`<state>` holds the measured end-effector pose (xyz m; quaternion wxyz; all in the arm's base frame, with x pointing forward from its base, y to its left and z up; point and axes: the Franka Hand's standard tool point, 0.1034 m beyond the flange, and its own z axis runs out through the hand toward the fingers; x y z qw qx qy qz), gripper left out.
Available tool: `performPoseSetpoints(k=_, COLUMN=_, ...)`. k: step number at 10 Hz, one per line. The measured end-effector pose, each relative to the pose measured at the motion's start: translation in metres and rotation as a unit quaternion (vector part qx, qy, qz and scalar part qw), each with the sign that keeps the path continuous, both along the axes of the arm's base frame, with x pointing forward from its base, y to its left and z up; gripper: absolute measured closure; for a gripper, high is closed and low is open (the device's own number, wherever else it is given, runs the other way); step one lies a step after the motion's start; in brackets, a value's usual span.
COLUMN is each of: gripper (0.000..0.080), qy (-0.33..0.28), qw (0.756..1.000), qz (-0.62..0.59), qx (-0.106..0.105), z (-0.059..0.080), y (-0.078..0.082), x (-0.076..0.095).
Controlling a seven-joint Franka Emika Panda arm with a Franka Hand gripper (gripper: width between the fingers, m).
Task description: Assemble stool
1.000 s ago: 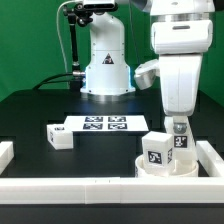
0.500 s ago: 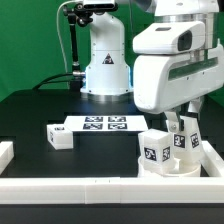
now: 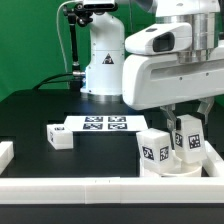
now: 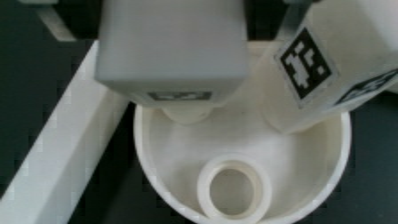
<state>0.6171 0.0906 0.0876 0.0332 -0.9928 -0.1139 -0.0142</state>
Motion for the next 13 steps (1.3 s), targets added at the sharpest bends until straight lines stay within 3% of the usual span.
performPoseSetpoints(k=4, gripper=0.0461, qy=0.009, qw=0.993, qz=-0.121, qx=0.007, z=0.0, y=0.002, x=0.0)
performPoseSetpoints(k=7, gripper=0.0461, qy=0.02, qw=0.973, qz=-0.227, qx=0.018, z=0.0, y=0.006, x=-0.001)
performPoseSetpoints(k=10, gripper=0.0461, qy=0.037, qw=0.934, qz=-0.352, qx=0.037, z=0.0, y=0.01, x=-0.001)
performPoseSetpoints(k=13, gripper=0.0461, qy=0.054, qw=0.875, qz=-0.477, qx=0.06, z=0.0, y=0.013, x=0.0)
